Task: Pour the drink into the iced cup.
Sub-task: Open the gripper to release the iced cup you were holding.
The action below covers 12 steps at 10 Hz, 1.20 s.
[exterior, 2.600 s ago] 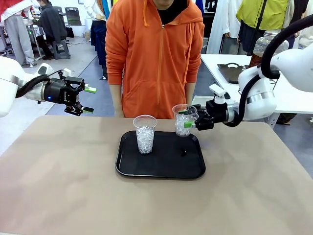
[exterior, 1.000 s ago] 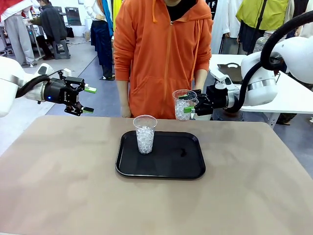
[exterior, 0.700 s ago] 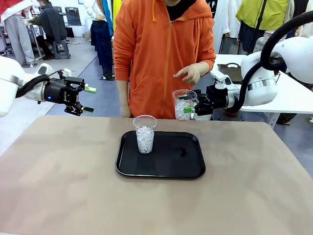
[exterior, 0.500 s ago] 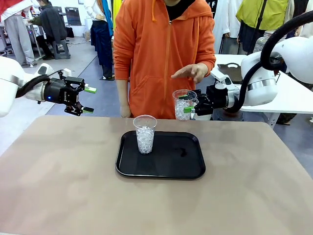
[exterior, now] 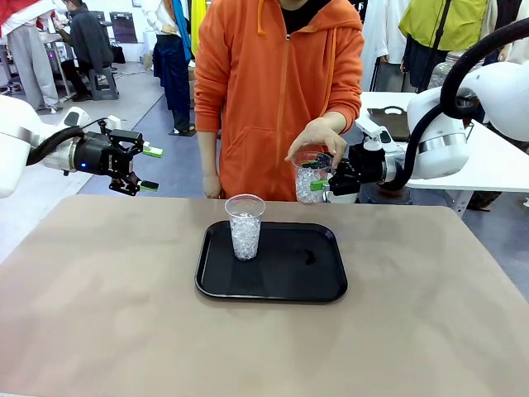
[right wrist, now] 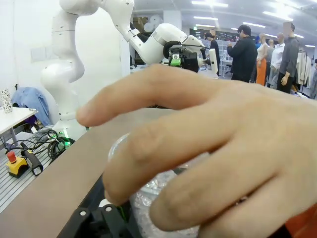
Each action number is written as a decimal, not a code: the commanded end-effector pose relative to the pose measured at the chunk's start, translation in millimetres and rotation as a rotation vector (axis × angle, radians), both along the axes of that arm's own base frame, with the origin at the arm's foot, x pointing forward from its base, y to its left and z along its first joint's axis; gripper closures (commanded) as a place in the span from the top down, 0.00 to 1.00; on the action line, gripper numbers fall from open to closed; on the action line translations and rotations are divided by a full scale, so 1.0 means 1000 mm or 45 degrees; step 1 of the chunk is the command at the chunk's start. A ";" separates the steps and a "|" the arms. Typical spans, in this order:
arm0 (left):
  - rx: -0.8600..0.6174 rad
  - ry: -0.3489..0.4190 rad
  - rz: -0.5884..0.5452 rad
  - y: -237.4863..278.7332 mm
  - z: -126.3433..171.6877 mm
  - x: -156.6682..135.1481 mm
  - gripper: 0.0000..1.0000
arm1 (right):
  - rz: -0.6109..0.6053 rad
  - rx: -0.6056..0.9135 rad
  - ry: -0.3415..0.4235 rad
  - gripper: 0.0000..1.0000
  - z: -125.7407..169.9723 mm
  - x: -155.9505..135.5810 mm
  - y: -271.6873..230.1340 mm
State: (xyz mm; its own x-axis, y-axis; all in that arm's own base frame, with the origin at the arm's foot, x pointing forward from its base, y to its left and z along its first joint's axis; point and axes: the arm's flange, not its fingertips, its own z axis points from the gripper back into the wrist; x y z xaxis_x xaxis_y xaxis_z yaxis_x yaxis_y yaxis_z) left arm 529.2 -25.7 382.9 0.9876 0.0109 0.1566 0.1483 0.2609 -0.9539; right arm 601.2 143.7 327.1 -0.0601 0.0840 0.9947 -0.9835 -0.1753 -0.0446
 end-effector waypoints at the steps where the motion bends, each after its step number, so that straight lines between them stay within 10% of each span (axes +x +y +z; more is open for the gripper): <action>1: -0.011 -0.005 0.000 0.001 0.001 0.000 1.00 | 0.000 0.006 -0.015 0.82 0.003 -0.002 0.001; 12: -0.011 -0.005 0.000 0.001 0.001 0.000 1.00 | 0.000 0.006 -0.015 0.82 0.003 -0.002 0.001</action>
State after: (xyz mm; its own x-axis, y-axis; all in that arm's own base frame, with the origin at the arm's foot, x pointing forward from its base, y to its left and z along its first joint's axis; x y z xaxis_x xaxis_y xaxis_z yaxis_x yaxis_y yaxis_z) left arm 529.2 -25.7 382.9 0.9876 0.0109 0.1566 0.1483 0.2609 -0.9539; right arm 601.1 143.7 327.3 -0.0602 0.0830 0.9947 -0.9833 -0.1761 -0.0448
